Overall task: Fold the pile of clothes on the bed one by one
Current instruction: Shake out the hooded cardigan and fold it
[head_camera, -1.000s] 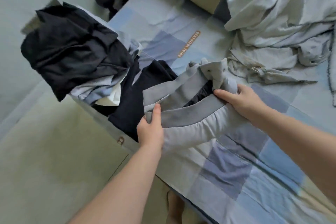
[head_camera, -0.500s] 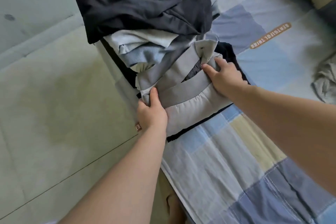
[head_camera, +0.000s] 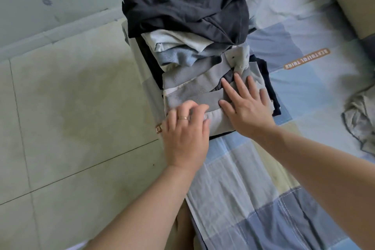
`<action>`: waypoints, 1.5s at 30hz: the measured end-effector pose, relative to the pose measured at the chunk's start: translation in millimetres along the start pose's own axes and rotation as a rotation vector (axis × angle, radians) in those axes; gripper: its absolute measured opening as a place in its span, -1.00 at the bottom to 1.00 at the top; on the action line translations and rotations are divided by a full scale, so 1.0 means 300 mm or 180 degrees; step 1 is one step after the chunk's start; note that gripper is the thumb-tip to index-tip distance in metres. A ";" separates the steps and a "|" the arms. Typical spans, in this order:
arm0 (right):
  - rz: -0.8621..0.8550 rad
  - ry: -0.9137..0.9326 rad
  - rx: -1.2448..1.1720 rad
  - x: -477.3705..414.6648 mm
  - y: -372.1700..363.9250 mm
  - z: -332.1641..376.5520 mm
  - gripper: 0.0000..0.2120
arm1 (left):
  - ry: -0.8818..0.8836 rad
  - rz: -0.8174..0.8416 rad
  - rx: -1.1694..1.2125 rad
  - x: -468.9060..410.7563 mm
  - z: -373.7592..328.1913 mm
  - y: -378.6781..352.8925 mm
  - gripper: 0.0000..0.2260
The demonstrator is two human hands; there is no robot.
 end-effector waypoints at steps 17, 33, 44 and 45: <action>0.0442 -0.0064 -0.0424 0.154 0.211 0.027 -0.43 | 0.0739 0.2105 -0.0533 0.026 -0.008 -0.006 -0.47; -0.0099 -0.1548 -0.0370 1.036 1.167 0.130 -0.41 | 0.0132 0.2413 0.0322 0.098 -0.694 0.728 -0.45; -0.0842 -0.3205 -0.0871 1.492 1.258 0.075 -0.39 | -0.1987 0.3123 -0.0097 0.246 -1.306 0.722 -0.45; -0.0960 -0.3373 -0.0959 1.563 1.254 0.084 -0.38 | -0.2197 0.3196 -0.0112 0.300 -1.363 0.723 -0.45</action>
Point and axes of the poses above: each hand's wrist, its own x-axis away from the middle knuckle, its own y-axis out of the back of the hand, z = x × y, the point moved 8 cm from there along -x, towards the middle knuckle, and after that the axes turned 13 degrees about y, right-handed, at the moved point
